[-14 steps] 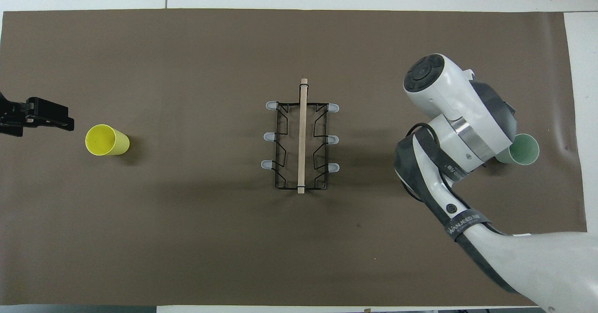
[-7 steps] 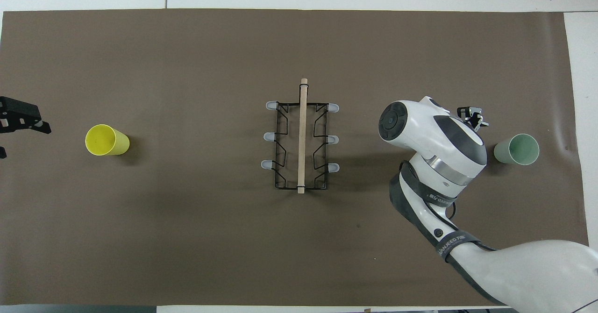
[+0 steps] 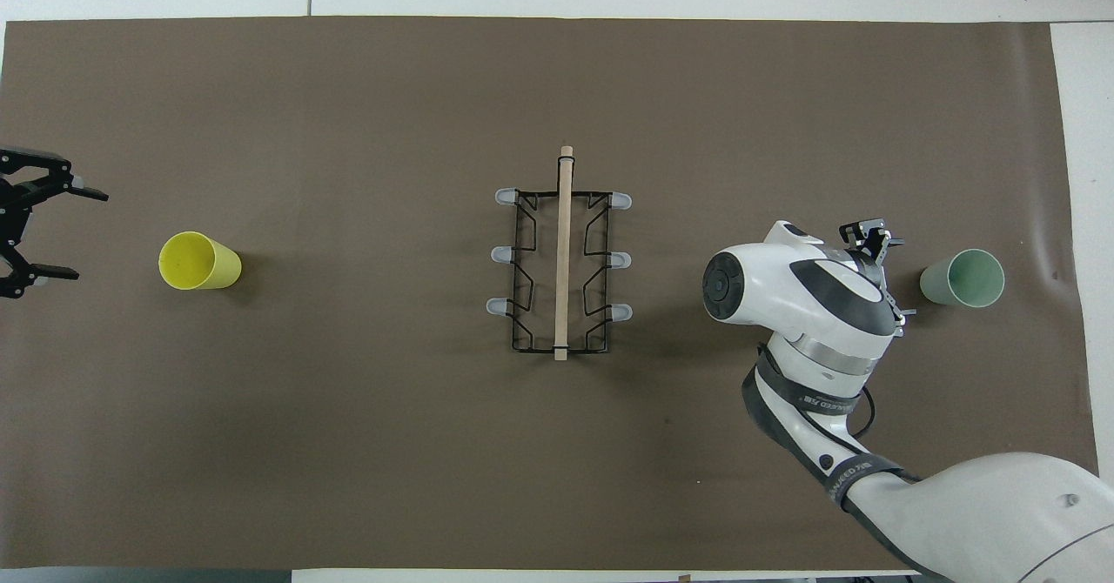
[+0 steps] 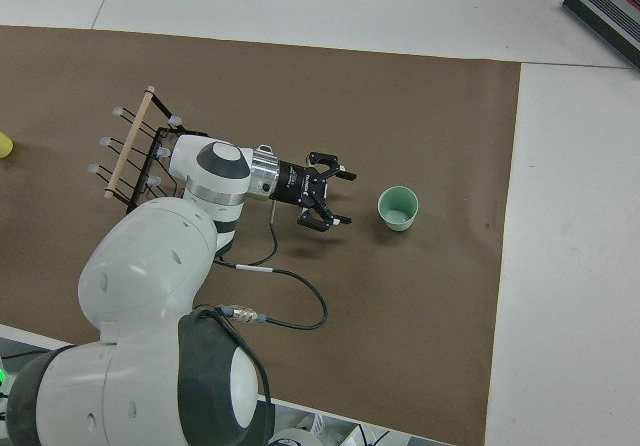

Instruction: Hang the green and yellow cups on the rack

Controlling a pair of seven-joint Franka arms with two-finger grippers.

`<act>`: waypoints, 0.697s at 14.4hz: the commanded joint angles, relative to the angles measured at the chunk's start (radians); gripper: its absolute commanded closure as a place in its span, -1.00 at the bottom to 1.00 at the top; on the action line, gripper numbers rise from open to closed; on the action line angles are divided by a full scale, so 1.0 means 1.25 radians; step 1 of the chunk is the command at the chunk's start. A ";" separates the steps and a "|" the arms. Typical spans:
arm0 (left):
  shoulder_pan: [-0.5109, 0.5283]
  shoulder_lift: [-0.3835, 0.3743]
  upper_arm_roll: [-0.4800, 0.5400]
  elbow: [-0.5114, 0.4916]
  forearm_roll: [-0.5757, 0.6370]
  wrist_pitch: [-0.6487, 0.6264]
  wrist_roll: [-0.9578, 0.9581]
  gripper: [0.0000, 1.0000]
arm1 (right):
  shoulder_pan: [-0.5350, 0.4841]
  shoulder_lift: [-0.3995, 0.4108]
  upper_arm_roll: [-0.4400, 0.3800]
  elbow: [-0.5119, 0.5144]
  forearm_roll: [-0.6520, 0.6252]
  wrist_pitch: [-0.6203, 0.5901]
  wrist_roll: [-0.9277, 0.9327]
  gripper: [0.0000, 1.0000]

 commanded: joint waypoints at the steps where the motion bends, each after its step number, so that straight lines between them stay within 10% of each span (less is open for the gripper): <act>1: 0.048 0.064 -0.005 -0.002 -0.069 0.038 -0.070 -1.00 | -0.035 -0.006 0.004 -0.047 -0.069 0.050 -0.008 -1.00; 5: 0.124 0.161 -0.007 -0.016 -0.185 0.070 -0.102 -1.00 | -0.085 -0.009 0.004 -0.091 -0.161 0.110 0.033 -1.00; 10: 0.129 0.110 -0.007 -0.232 -0.386 0.266 -0.108 -1.00 | -0.146 -0.008 0.004 -0.106 -0.228 0.136 0.044 -1.00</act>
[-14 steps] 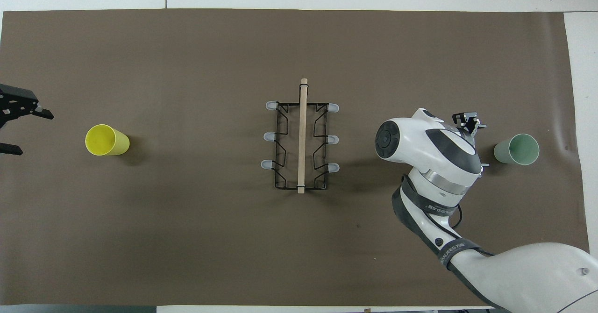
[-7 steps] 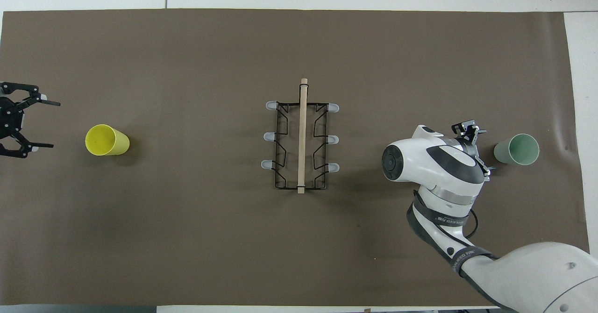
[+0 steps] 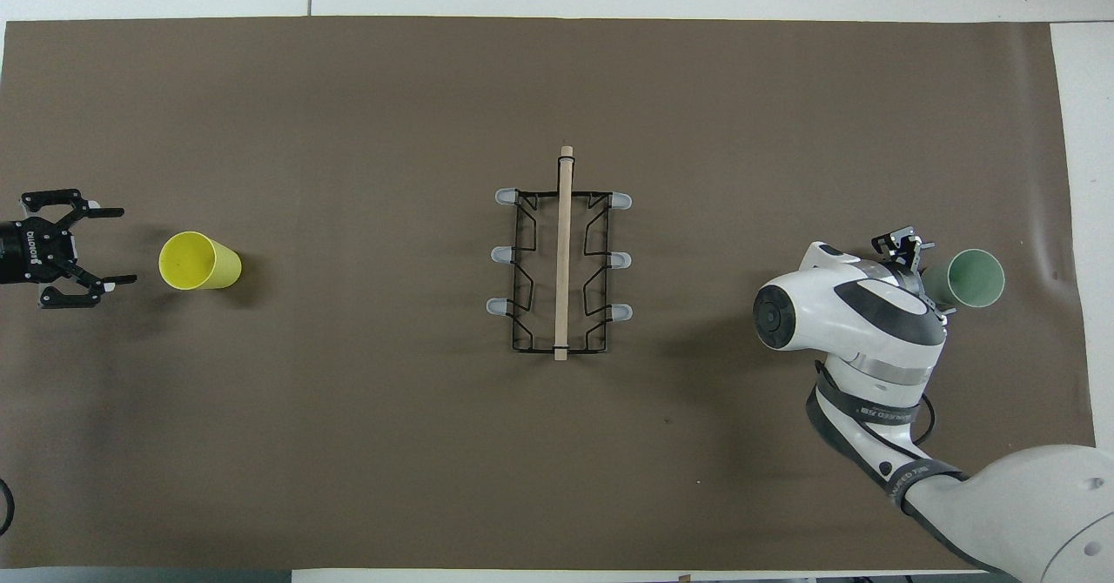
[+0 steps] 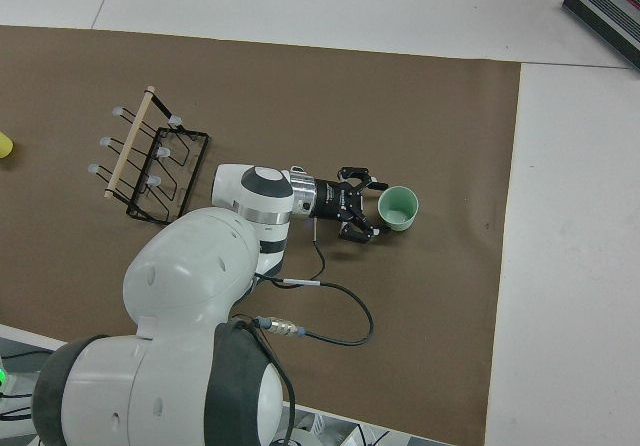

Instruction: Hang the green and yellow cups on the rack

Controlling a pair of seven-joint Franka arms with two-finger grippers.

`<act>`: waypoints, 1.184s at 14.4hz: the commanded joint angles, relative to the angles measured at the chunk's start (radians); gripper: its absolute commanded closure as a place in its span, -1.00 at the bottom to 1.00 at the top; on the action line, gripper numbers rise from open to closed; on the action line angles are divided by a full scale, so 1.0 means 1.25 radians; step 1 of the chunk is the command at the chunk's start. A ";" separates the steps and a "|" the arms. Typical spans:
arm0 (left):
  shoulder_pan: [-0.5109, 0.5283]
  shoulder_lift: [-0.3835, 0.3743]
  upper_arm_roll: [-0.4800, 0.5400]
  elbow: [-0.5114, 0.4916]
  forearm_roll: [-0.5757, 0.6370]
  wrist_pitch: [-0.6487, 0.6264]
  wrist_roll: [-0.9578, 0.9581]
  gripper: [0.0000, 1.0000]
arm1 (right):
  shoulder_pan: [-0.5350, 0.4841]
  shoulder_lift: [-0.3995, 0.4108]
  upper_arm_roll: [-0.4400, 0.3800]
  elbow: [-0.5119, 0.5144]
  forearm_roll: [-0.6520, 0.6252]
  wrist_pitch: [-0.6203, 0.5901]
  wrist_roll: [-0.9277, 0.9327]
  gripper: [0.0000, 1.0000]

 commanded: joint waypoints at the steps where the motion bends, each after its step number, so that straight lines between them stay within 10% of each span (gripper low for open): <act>1: -0.009 -0.067 -0.006 -0.125 -0.084 0.077 -0.021 -1.00 | -0.032 -0.009 0.006 -0.019 -0.035 0.018 0.035 -1.00; 6: -0.029 -0.088 -0.007 -0.183 -0.105 0.081 -0.001 -1.00 | -0.067 -0.008 0.006 -0.033 -0.078 0.036 0.084 -0.90; 7: -0.031 -0.090 -0.009 -0.192 -0.107 0.087 0.000 -1.00 | -0.067 -0.004 0.006 -0.033 -0.080 0.034 0.088 -0.59; 9: -0.048 -0.096 -0.010 -0.206 -0.107 0.092 0.027 -1.00 | -0.071 -0.003 0.006 -0.031 -0.093 0.036 0.134 0.76; 10: -0.059 -0.098 -0.010 -0.210 -0.107 0.095 0.049 -1.00 | -0.069 -0.004 0.006 -0.031 -0.093 0.030 0.156 1.00; 17: -0.141 -0.096 -0.009 -0.217 -0.130 0.170 0.053 -1.00 | -0.039 -0.064 0.008 0.057 0.018 -0.069 0.156 1.00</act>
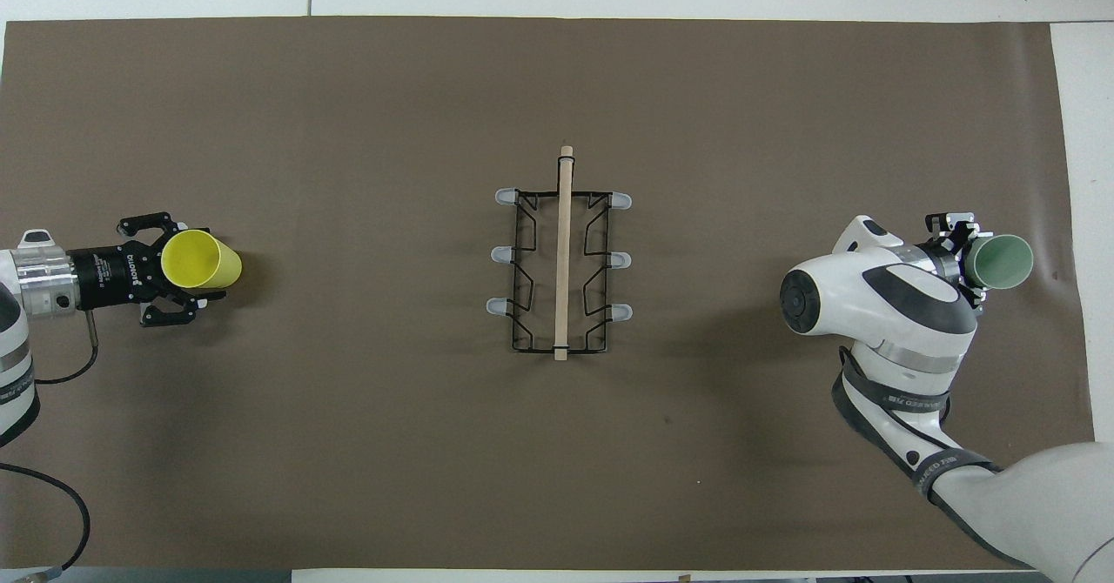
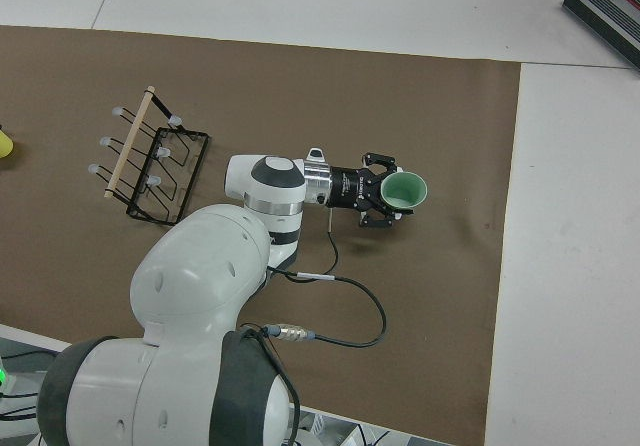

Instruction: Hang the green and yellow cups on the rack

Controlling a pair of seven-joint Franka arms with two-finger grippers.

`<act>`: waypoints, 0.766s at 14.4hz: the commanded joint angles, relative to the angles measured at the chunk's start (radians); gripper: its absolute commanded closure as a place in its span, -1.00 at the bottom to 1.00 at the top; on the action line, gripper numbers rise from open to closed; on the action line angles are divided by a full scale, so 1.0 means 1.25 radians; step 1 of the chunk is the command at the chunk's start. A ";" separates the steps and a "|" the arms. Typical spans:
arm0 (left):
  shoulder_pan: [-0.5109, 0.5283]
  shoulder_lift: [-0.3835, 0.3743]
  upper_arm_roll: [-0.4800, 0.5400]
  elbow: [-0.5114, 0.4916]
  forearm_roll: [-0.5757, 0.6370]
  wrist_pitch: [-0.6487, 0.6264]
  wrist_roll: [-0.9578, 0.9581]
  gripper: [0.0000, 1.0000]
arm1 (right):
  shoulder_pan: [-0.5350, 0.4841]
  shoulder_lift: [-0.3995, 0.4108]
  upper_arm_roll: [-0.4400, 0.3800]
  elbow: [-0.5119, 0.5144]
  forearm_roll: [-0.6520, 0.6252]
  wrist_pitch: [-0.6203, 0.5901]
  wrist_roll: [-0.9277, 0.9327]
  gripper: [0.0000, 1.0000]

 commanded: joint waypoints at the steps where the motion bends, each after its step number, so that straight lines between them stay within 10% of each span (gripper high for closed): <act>1: -0.048 -0.024 0.007 -0.034 -0.023 0.072 0.010 -1.00 | -0.017 -0.079 0.005 0.009 0.073 -0.005 0.000 1.00; 2: -0.060 -0.024 0.007 -0.034 -0.023 0.088 0.007 -0.81 | -0.036 -0.107 0.006 0.009 0.109 -0.002 0.000 1.00; 3: -0.064 -0.024 0.007 -0.033 -0.023 0.089 0.002 0.50 | -0.041 -0.129 0.006 0.009 0.162 -0.002 0.000 1.00; 4: -0.064 -0.024 0.007 -0.030 -0.023 0.089 0.001 0.99 | -0.041 -0.146 0.006 0.010 0.220 -0.002 -0.001 1.00; 11: -0.097 -0.122 0.009 0.020 0.020 0.082 -0.045 1.00 | -0.038 -0.132 0.006 0.117 0.553 0.002 0.000 1.00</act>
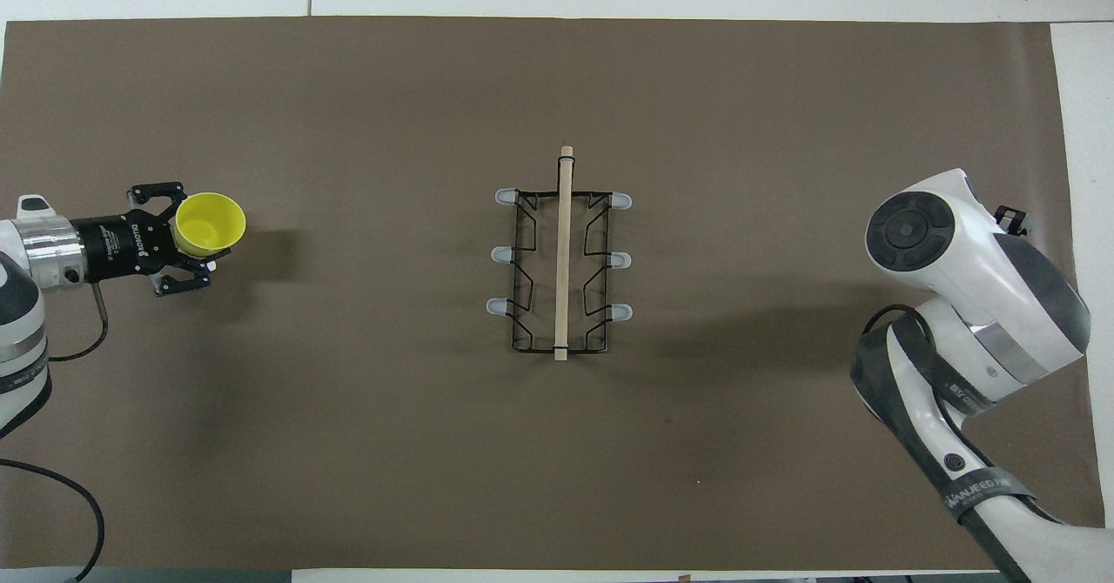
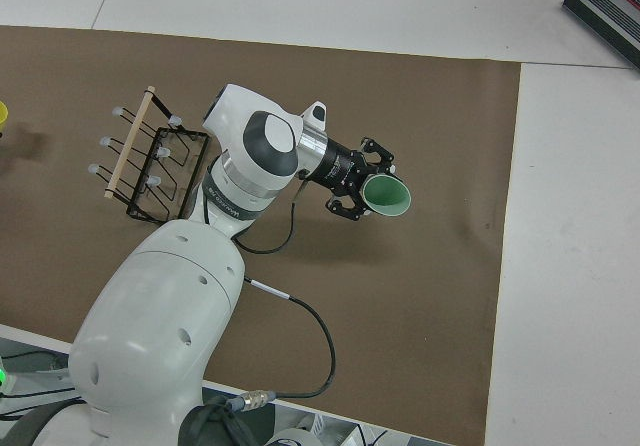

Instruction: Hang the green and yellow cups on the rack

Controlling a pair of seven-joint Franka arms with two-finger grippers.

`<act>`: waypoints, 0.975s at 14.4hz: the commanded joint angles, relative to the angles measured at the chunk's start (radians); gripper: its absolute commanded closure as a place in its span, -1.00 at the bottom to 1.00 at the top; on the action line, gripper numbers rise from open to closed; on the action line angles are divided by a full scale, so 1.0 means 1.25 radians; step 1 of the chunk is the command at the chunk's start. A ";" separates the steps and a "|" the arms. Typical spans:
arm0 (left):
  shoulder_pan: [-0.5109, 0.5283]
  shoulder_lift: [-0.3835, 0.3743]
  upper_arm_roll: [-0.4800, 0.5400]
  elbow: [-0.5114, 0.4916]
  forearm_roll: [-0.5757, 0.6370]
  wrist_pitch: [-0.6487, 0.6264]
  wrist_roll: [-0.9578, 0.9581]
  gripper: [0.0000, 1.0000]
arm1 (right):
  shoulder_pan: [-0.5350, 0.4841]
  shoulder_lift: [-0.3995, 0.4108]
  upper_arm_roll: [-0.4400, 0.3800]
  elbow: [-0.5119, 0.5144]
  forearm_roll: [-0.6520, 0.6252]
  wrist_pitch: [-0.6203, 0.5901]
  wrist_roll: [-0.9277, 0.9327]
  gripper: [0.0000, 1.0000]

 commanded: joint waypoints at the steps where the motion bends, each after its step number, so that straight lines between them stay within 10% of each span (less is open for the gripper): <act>1: -0.038 -0.088 0.008 -0.007 0.082 0.002 -0.054 1.00 | -0.030 0.014 0.002 0.059 0.158 0.004 -0.002 1.00; 9: -0.293 -0.151 0.006 0.102 0.512 -0.063 -0.294 1.00 | -0.013 -0.043 0.026 0.169 0.408 -0.115 -0.072 1.00; 14: -0.512 -0.181 0.005 0.084 0.825 -0.072 -0.580 1.00 | -0.028 -0.140 0.024 0.176 0.742 -0.176 -0.075 1.00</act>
